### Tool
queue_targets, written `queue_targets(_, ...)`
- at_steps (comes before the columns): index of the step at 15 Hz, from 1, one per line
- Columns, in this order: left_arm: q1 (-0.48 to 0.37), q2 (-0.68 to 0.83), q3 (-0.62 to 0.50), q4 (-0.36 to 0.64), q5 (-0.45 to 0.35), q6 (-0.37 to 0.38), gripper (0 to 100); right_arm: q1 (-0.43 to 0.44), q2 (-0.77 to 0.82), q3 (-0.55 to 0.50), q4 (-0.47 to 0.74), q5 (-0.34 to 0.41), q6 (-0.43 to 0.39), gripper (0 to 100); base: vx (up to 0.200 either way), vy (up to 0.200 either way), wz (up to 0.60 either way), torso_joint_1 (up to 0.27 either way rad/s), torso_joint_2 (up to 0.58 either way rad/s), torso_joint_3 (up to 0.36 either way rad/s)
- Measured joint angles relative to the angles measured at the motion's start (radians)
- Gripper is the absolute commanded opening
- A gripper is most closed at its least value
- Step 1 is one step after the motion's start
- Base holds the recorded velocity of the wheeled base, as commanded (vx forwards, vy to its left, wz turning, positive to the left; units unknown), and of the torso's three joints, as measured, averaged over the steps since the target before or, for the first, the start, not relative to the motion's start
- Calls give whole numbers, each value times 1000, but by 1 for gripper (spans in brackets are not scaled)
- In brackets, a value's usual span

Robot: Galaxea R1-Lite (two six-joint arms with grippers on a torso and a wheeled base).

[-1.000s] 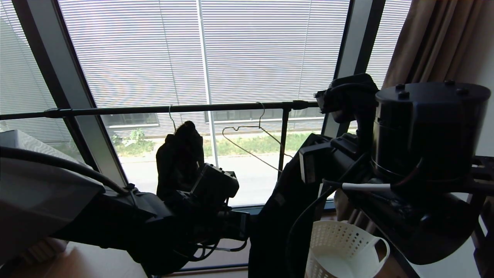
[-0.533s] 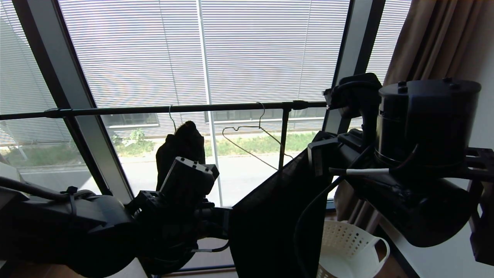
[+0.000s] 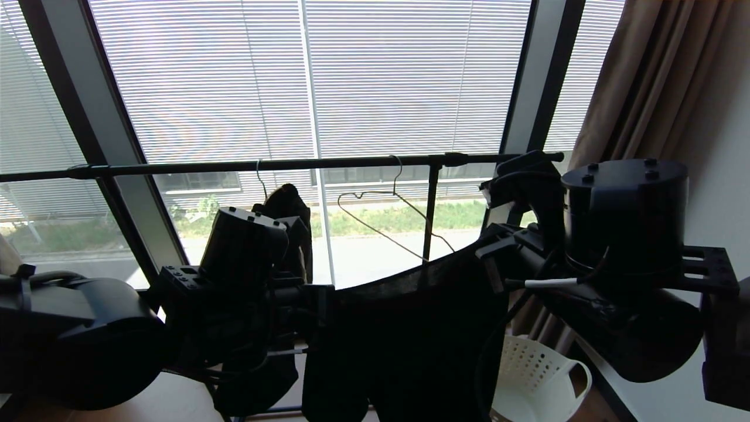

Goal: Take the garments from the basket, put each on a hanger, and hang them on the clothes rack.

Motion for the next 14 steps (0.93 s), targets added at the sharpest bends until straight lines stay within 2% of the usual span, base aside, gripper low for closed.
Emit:
queue_targets(6, 4, -7, -60, 1, 0, 0, 0, -11, 24, 85, 5, -2, -104, 0, 0, 0, 0, 0, 0, 0)
queue_targets(14, 54, -6, -84, 2, -1, 7, 0, -44, 69, 86, 4, -15, -111, 0, 0, 0, 0, 0, 0, 0)
